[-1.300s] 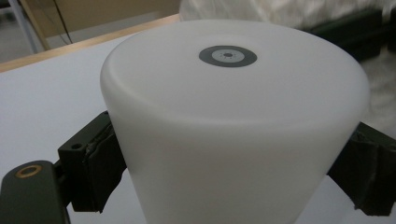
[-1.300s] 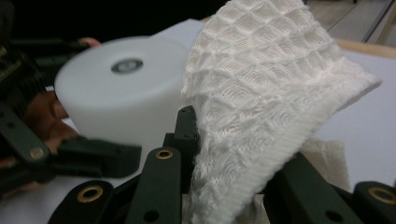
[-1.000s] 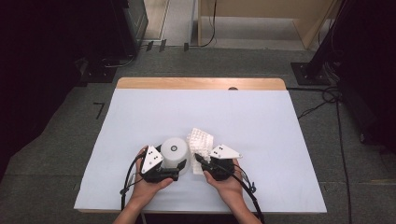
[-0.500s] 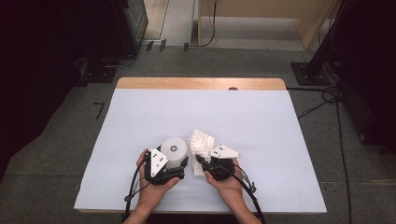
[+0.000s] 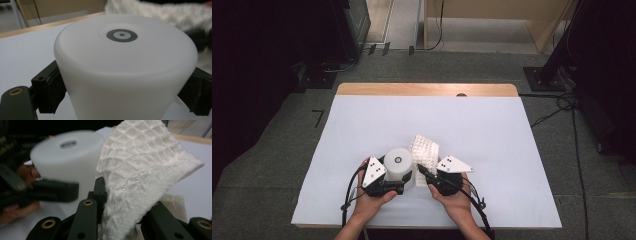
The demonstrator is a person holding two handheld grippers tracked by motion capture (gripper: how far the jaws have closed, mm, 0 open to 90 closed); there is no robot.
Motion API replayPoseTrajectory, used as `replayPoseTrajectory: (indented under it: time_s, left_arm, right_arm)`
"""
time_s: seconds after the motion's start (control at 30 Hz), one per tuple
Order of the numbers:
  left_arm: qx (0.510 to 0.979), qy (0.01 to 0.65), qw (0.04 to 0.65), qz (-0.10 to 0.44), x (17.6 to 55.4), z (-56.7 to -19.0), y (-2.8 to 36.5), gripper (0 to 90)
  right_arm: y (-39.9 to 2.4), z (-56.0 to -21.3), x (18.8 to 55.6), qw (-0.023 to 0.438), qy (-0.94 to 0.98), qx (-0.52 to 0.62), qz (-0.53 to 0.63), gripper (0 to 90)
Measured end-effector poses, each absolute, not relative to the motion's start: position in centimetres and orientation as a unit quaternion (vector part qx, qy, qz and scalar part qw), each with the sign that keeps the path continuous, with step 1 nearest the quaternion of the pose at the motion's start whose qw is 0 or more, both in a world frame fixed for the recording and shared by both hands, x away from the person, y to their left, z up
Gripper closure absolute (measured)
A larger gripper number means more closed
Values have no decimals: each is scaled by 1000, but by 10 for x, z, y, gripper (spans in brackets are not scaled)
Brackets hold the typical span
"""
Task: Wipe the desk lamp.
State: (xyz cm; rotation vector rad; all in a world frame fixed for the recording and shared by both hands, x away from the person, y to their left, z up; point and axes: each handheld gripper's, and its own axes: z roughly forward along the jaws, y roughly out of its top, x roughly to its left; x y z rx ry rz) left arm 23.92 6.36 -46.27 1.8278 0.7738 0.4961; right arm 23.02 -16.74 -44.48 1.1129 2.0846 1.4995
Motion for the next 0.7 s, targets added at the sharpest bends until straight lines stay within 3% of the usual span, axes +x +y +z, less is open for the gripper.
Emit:
replayPoseTrajectory:
  time_s: [0.13,0.4,0.7]
  left_arm:
    - [762,317,524,212,238,-459,61,89]
    - [754,324,526,223,239,-457,68,89]
    - [771,312,510,221,238,-465,58,89]
  right_arm:
    - [-173,-442,230,175,731,390,531,738]
    - [-161,-477,242,132,765,416,473,738]
    - [-178,-440,235,156,726,401,536,740]
